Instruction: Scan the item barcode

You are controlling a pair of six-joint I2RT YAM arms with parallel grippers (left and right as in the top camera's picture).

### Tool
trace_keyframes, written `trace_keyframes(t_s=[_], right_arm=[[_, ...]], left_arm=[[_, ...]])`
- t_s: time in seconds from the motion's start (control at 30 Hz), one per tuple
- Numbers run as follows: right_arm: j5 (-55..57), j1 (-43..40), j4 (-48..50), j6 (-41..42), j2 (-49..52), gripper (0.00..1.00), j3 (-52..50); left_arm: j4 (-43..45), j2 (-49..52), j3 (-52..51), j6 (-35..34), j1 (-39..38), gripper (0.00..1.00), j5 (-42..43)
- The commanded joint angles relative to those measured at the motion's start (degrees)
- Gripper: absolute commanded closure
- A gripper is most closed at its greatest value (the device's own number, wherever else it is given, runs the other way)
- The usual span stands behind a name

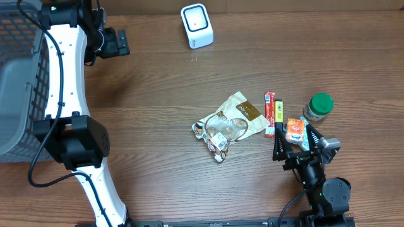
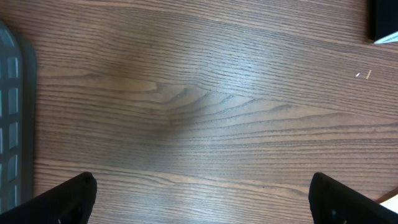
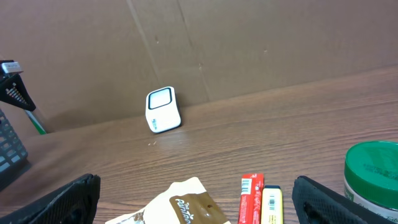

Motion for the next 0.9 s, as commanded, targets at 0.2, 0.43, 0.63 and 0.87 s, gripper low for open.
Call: trace_keyframes(t_s=[0.2, 0.43, 0.63, 0.87], right_arm=[[0.5, -0.2, 0.2, 0.2, -0.6, 0.00, -0.6], [0.5, -0.2, 0.2, 0.2, -0.6, 0.00, -0.6], [0.5, -0.2, 0.2, 0.2, -0.6, 0.00, -0.6], [0.5, -0.2, 0.2, 0.2, -0.6, 0.00, -0.6]], left_arm=[[0.0, -6.9, -0.1, 0.5, -0.5, 0.00, -0.4], [0.0, -23.8, -0.1, 0.5, -0.4, 0.00, -0.4], [0.0, -42.9, -0.1, 0.5, -0.4, 0.00, -0.4], [0.0, -57.3, -2.2, 0.5, -0.4, 0.00, -0.4]])
